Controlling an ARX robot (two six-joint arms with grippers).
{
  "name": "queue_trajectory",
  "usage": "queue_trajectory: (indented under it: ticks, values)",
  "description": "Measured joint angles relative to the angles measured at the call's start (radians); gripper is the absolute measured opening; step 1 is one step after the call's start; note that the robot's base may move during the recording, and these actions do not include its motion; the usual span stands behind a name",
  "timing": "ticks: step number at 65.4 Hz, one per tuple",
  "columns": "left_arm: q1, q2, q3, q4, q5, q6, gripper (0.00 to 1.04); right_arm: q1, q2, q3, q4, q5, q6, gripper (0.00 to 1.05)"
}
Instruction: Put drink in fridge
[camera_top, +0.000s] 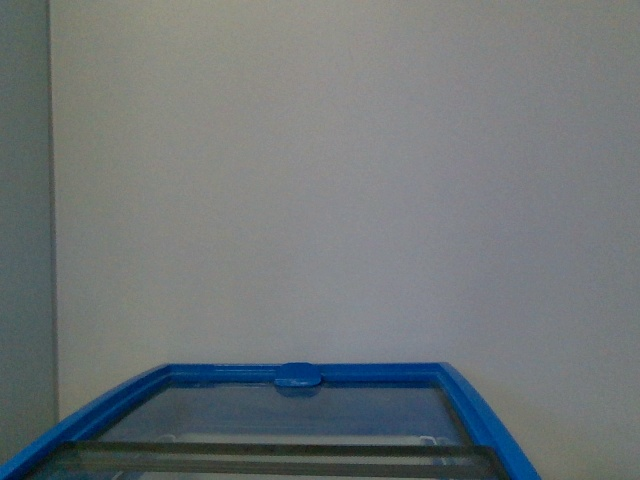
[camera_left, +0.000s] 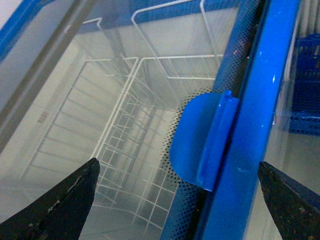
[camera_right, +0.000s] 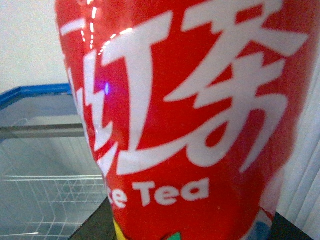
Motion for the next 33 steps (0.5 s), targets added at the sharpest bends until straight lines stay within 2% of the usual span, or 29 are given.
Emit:
queue_trajectory:
  ticks: [8,24,33]
  values:
    - [-0.011,0.043,0.022,-0.031,-0.001,0.041,0.97,0.0,0.0,0.0,0.0,0.0,0.0,0.37]
    - [-0.04,0.153,0.082,0.1,-0.045,0.071,0.97,0.0,0.0,0.0,0.0,0.0,0.0,0.37]
    - [-0.066,0.239,0.14,0.108,-0.056,0.062,0.97,0.0,0.0,0.0,0.0,0.0,0.0,0.37]
